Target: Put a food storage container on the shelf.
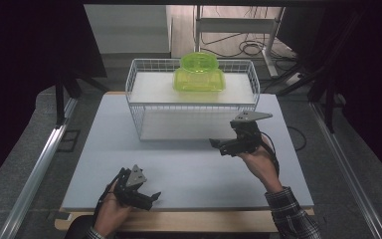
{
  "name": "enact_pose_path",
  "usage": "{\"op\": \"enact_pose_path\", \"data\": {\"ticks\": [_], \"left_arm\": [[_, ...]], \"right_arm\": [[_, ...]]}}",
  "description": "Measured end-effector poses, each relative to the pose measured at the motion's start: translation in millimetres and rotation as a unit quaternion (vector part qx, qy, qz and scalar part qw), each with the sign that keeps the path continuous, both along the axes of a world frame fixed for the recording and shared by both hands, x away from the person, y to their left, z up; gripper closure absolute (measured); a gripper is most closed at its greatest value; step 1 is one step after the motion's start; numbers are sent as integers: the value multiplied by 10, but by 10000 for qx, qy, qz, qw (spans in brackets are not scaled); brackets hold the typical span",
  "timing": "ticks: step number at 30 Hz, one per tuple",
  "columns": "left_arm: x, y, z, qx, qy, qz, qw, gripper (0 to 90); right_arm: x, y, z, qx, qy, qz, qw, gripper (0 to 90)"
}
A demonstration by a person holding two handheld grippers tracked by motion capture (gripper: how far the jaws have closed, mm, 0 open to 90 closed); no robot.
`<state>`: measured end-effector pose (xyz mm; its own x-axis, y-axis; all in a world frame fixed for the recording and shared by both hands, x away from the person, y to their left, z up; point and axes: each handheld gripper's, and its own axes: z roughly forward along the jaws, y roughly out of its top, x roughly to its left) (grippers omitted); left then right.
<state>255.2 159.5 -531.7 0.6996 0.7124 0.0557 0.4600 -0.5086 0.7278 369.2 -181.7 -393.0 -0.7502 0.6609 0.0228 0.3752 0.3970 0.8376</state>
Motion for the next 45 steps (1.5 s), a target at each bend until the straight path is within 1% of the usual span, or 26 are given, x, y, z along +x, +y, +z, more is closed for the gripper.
{"op": "enact_pose_path", "data": {"ticks": [7, 11, 17, 20, 23, 25, 31, 39, 42, 45], "left_arm": [[-2, 0, -1, 2, 6, 5, 10000, 1], [-1, -4, -3, 6, 21, -4, 10000, 1], [0, -4, -2, 20, 14, -9, 10000, 1], [-1, -5, -3, 25, 15, -9, 10000, 1], [-3, -8, -2, 39, 12, -15, 10000, 1], [-3, -7, -1, 47, 4, -13, 10000, 1], [-4, -4, -1, 11, 8, -8, 10000, 1], [-4, -8, -2, 18, -6, -30, 10000, 1], [-6, -9, -4, -23, 3, -10, 10000, 1], [-6, -12, -5, -11, 4, -22, 10000, 1]], "right_arm": [[-39, 29, -111, -74, 12, 14, 10000, 1], [-67, 4, -193, -113, 29, 5, 9999, 1], [-129, -70, -283, -102, 34, -31, 9999, 2], [-155, -103, -328, -84, 65, -44, 9999, 2], [-180, -140, -382, -141, 107, -65, 9998, 2], [-197, -167, -407, -134, 135, -92, 9998, 2], [-256, -234, -474, -124, 168, -131, 9997, 2], [-355, -348, -565, -129, 241, -228, 9994, 2], [-392, -388, -609, -159, 261, -264, 9992, 2], [-426, -421, -655, -195, 269, -273, 9991, 2]]}}
